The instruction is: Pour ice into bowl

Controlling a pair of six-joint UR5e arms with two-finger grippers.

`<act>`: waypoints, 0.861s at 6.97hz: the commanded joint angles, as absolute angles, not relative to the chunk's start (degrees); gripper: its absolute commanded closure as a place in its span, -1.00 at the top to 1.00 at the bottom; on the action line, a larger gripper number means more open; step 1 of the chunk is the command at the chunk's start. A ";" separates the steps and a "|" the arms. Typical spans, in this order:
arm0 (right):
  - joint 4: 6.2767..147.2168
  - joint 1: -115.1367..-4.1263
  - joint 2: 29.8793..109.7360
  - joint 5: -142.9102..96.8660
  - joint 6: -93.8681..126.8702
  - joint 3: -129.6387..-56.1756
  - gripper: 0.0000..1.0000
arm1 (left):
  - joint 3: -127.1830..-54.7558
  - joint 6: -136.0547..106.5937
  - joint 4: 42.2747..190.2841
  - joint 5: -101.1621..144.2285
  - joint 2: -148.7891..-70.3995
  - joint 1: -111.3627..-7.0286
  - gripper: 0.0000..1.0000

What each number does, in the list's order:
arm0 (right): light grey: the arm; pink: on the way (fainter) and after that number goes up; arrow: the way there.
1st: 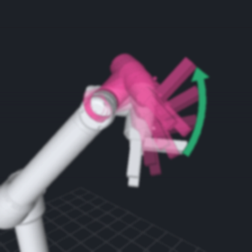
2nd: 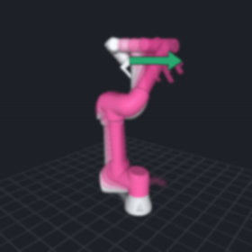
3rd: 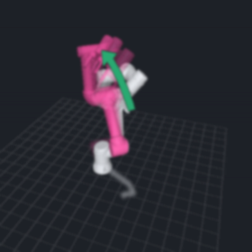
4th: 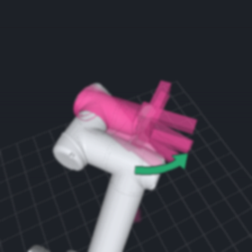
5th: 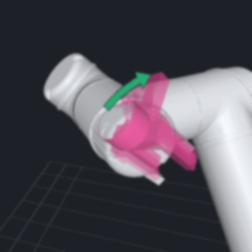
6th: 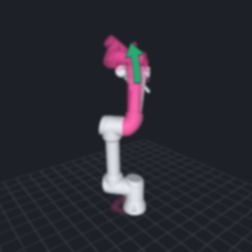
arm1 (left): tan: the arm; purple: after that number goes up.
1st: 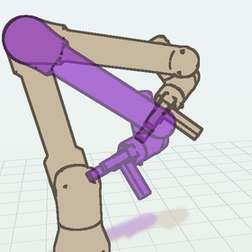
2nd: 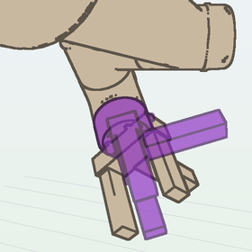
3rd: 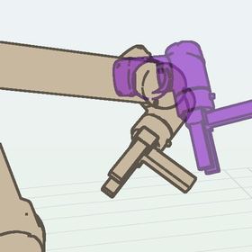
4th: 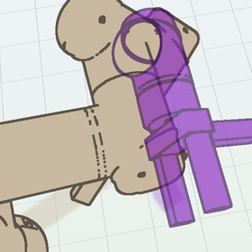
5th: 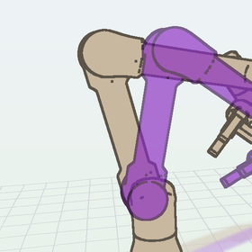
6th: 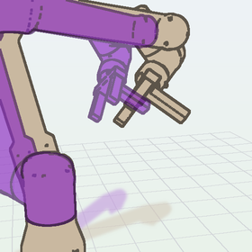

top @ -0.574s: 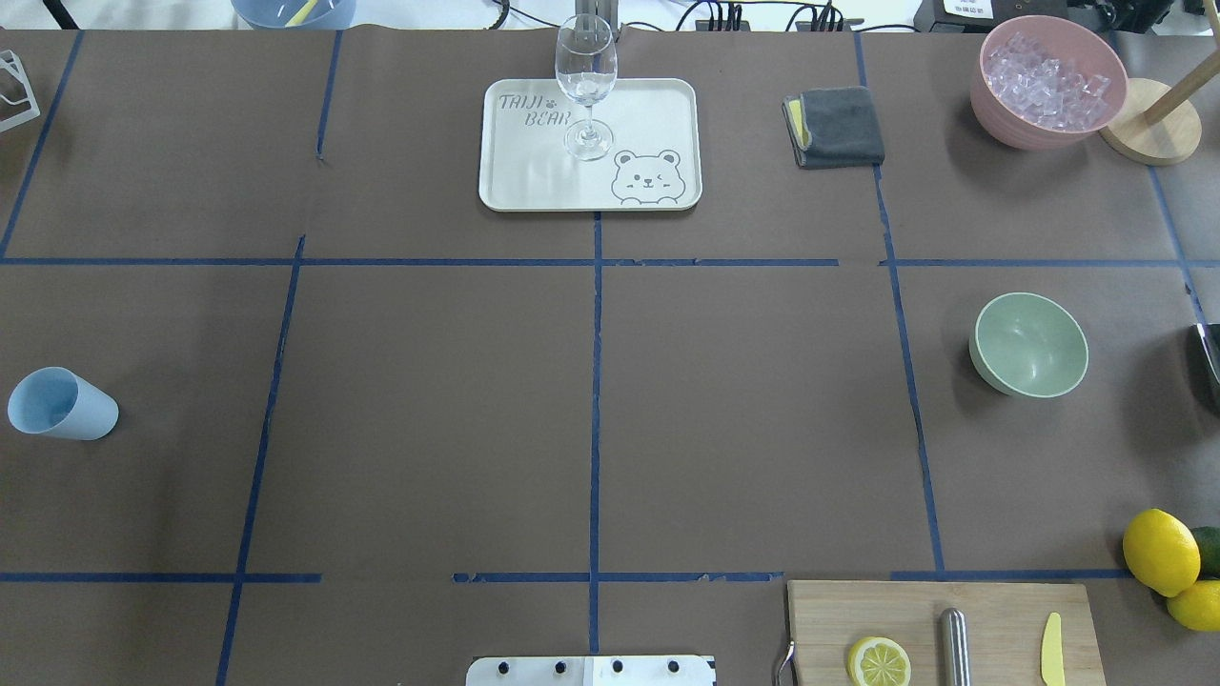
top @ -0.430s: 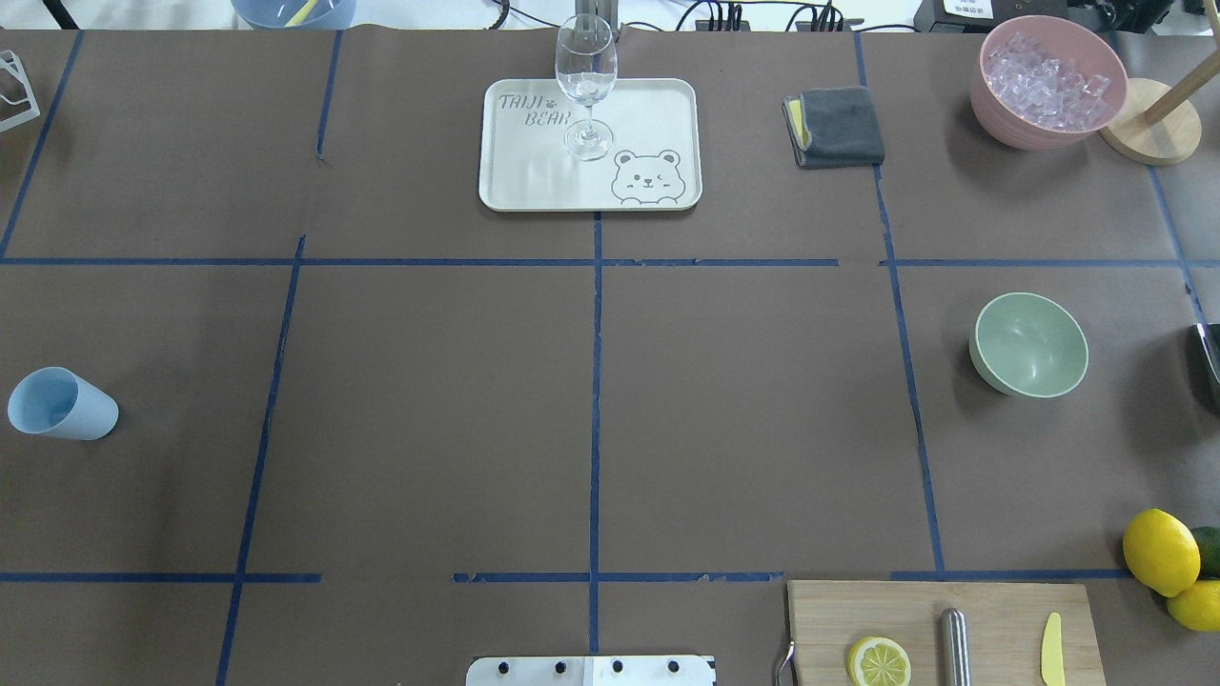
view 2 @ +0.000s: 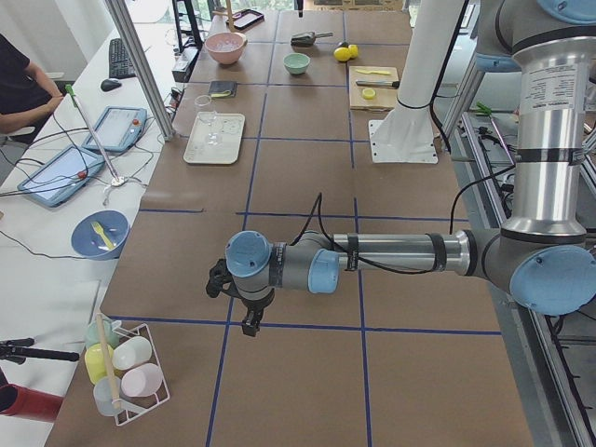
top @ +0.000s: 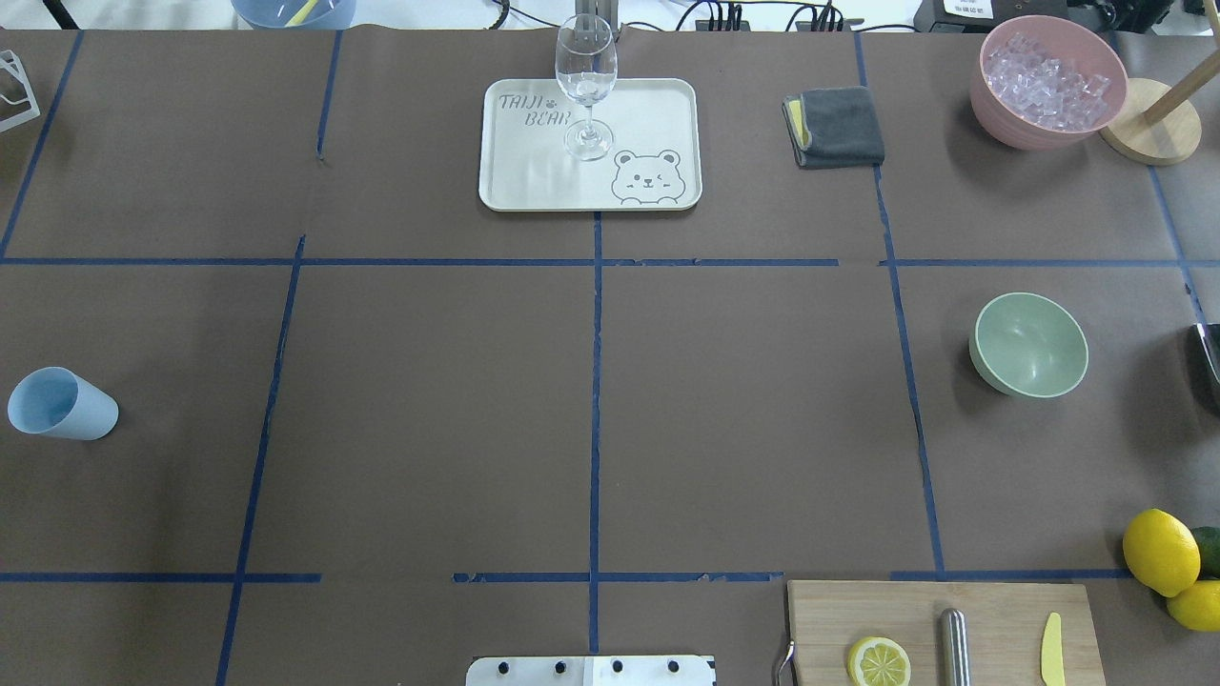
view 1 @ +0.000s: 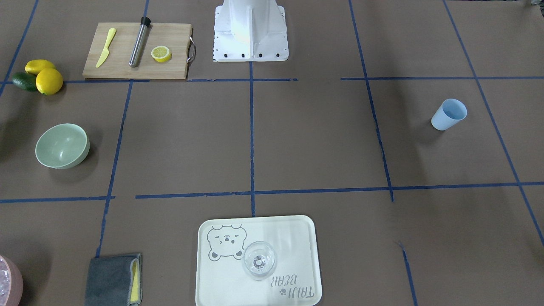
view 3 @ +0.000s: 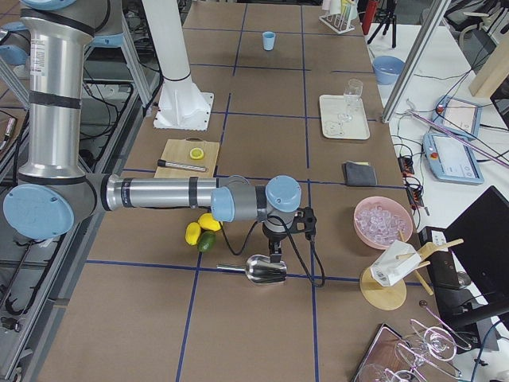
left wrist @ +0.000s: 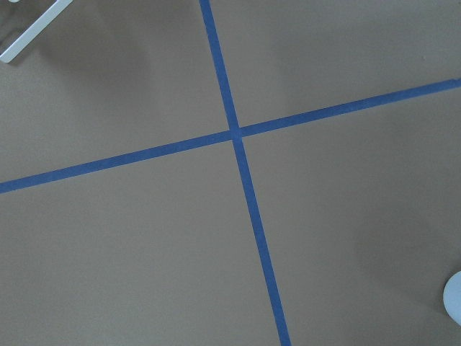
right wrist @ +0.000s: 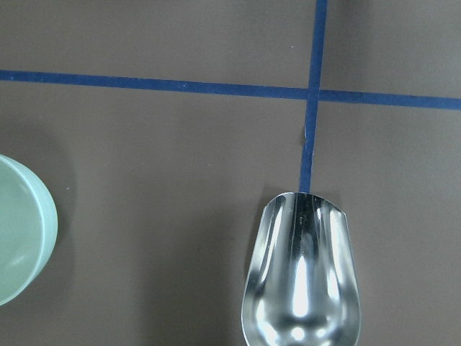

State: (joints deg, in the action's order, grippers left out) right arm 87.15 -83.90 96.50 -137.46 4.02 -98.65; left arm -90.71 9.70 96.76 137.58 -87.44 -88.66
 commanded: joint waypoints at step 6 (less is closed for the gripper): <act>73.26 -70.78 94.32 -137.29 16.54 -97.21 1.00 | -91.23 10.37 97.21 137.81 -86.84 -88.51 1.00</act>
